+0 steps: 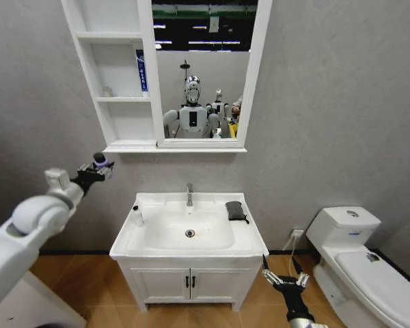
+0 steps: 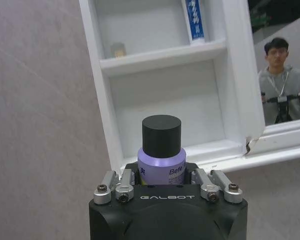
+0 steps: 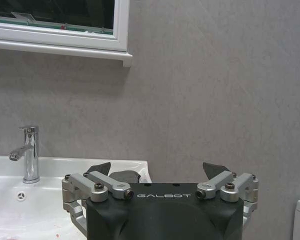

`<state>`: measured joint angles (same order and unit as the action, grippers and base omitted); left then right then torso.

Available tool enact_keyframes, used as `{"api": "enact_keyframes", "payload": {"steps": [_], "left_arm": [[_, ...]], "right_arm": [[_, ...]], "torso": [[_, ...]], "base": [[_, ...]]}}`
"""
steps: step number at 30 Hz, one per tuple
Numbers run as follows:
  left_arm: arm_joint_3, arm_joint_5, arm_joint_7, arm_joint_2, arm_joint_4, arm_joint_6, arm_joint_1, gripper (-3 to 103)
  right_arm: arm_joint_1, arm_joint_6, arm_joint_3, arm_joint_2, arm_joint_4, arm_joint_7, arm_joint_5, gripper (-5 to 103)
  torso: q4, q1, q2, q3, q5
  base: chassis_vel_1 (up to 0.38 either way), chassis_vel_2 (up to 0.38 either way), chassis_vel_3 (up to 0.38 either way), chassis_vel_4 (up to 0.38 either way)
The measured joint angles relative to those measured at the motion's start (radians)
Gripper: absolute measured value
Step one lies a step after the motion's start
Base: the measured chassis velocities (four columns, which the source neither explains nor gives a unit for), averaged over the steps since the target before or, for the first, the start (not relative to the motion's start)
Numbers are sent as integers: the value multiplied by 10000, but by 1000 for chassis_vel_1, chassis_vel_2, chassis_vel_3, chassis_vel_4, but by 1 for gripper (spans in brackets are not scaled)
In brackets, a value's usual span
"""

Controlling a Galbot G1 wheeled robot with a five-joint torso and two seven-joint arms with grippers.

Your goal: Move facial cleanser and shampoo from washbasin to cabinet, then wipe washbasin with towel.

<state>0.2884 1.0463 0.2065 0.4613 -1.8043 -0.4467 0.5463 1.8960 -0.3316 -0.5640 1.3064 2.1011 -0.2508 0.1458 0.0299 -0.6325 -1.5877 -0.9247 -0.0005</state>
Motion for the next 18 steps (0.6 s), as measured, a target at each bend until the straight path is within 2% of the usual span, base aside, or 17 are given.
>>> {"api": "enact_keyframes", "payload": {"steps": [1,2,4,5,7,8,10,11,12,13,14,16,17,18], "left_arm": [[-829,131,66,164,401,-263,-993,43],[-829,131,66,164,401,-263,-993,43],[-2370,500,379,713,1335,-884,-3016,43],[-2370,500,379,713,1335,-884,-3016,43],[-3405,546,351,1293,2281,-1245,-4523,43],[-3405,546,351,1293,2281,-1245,-4523,43],[-4305,-9,-19,1915,3514,-1337,-5939,43],[-4305,-9,-19,1915,3514,-1337,-5939,43],[-4597,-208,-105,2214,4096,-1333,-6440,43],[-4851,-337,-123,2500,4662,-1332,-6860,43],[-4851,-337,-123,2500,4662,-1332,-6860,43],[-5344,-424,-76,3131,5711,-1391,-7546,43],[-5344,-424,-76,3131,5711,-1391,-7546,43],[-5560,-452,-23,3434,6146,-1444,-7827,43]], "right_arm": [[20,0,13,38,-16,-4,-26,100],[20,0,13,38,-16,-4,-26,100],[75,13,31,79,-3,-12,-87,100],[75,13,31,79,-3,-12,-87,100],[124,26,-3,80,68,-22,-103,100],[124,26,-3,80,68,-22,-103,100],[210,28,-112,119,138,-52,-103,100],[210,28,-112,119,138,-52,-103,100],[255,15,-145,149,155,-54,-105,100],[303,-23,-169,183,156,-56,-116,100],[303,-23,-169,183,156,-56,-116,100],[346,-91,-188,242,149,-56,-145,100],[346,-91,-188,242,149,-56,-145,100],[340,-103,-191,263,143,-59,-147,100]], "torso": [[-1,0,0,-1,-12],[-1,0,0,-1,-12],[5,-1,1,-1,3],[5,-1,1,-1,3],[7,-4,2,-3,-5],[7,-4,2,-3,-5],[5,-3,2,-2,2],[5,-3,2,-2,2],[5,-3,2,-1,0],[3,-3,1,-1,0],[3,-3,1,-1,0],[4,-3,2,-2,-5],[4,-3,2,-2,-5],[5,-3,2,-1,-2]], "base": [[0,0,0,0],[0,0,0,0],[0,0,0,0],[0,0,0,0],[0,0,0,0],[0,0,0,0],[0,0,0,0],[0,0,0,0],[0,0,0,0],[0,0,0,0],[0,0,0,0],[0,0,0,0],[0,0,0,0],[0,0,0,0]]}}
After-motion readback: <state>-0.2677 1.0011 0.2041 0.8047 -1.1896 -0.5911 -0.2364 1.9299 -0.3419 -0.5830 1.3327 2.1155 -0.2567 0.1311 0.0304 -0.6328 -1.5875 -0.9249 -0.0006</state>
